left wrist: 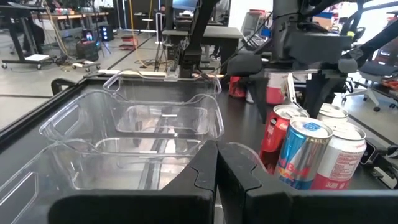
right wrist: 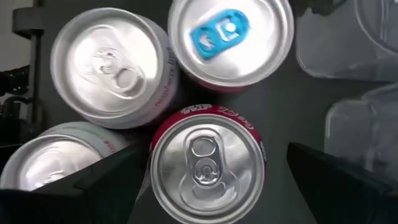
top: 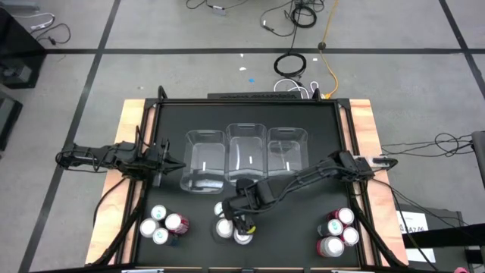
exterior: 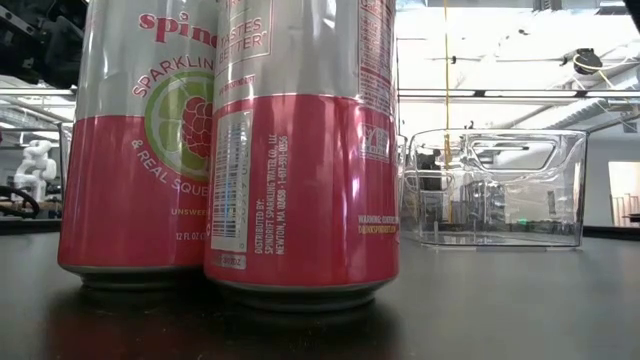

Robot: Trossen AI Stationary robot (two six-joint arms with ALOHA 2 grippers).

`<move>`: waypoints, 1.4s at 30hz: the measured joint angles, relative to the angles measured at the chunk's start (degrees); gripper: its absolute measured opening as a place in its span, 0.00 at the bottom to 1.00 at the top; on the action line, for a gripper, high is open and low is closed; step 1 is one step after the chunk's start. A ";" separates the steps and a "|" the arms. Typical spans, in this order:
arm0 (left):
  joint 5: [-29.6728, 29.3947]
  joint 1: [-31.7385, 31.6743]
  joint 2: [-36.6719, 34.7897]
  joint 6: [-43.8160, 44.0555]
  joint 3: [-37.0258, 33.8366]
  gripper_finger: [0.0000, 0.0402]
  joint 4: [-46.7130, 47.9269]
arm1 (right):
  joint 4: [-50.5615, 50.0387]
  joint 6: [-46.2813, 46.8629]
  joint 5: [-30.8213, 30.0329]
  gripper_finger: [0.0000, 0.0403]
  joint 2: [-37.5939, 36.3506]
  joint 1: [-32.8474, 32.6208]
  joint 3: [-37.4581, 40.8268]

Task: Sort soda cans
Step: Put the bottom center red soda can into the right transparent bin

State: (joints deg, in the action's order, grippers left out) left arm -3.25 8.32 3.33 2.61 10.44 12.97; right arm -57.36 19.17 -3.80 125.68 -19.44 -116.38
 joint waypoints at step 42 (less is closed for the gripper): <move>0.00 0.01 0.00 0.00 0.00 0.03 0.02 | -9.68 -0.60 0.59 0.73 -1.94 1.53 -4.99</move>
State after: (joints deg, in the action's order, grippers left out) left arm -3.25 8.32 3.33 2.61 10.44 12.99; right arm -67.04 18.57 -3.20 123.75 -17.91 -121.37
